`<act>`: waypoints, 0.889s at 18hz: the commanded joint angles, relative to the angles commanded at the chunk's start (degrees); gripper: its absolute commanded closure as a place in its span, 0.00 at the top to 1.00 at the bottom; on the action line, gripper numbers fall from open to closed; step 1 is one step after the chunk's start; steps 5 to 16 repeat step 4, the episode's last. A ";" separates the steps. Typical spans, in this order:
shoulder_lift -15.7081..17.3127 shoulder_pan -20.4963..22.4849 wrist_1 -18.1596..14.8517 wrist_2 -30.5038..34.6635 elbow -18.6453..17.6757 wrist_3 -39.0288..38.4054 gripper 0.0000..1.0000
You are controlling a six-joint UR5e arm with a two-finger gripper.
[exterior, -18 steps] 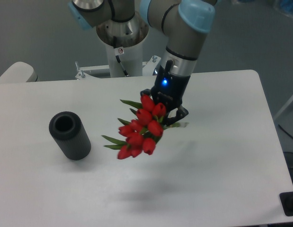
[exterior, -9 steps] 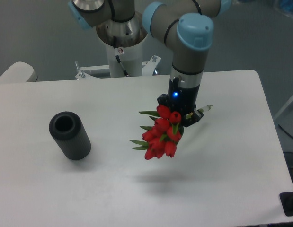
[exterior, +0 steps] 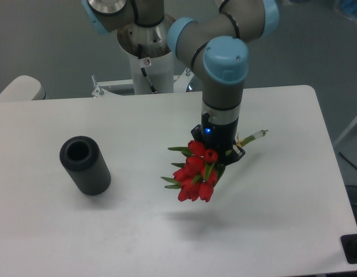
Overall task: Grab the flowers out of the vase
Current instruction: 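Carry the tulip bunch away from the vase and hold it above the table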
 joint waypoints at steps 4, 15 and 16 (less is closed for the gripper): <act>-0.35 -0.26 -1.59 0.00 0.62 2.55 0.04; -0.35 -0.26 -1.59 0.00 0.62 2.55 0.04; -0.35 -0.26 -1.59 0.00 0.62 2.55 0.04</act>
